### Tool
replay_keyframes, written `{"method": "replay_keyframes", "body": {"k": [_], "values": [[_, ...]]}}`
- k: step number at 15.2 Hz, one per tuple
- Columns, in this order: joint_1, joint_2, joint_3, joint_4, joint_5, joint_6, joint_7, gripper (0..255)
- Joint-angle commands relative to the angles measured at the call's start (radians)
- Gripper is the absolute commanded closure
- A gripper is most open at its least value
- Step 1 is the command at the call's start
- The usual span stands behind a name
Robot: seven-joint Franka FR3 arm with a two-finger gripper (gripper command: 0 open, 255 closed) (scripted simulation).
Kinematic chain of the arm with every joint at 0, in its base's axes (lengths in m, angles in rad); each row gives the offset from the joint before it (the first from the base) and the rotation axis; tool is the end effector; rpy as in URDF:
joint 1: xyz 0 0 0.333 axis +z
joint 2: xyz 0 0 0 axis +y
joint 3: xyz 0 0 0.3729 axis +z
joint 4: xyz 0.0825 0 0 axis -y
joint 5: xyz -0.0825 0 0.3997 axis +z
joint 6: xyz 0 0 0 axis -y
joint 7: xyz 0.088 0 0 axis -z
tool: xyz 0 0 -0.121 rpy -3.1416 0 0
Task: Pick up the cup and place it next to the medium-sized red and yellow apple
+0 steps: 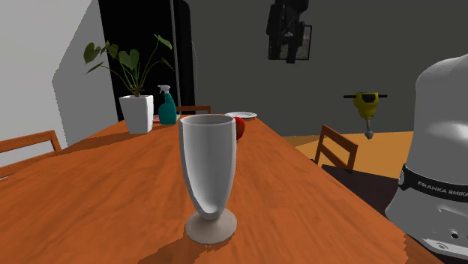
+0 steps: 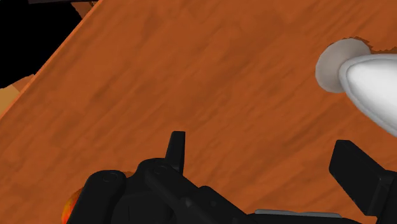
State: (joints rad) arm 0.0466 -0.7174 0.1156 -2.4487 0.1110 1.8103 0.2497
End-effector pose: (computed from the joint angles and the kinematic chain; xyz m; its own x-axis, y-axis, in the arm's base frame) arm 0.3162 0.0716 0.5701 0.9885 -0.1361 0.0653 -0.1329 -0.9898 -0.0513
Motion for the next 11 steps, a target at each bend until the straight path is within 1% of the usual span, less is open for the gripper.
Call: {"method": "replay_keyframes", "body": {"k": [1, 6, 11], "values": [[0.015, 0.033, 0.039, -0.003, 0.015, 0.040, 0.033, 0], [0.049, 0.138, 0.145, 0.010, 0.042, 0.139, 0.122, 0], [0.069, 0.271, 0.251, 0.053, 0.039, 0.234, 0.220, 0]]}}
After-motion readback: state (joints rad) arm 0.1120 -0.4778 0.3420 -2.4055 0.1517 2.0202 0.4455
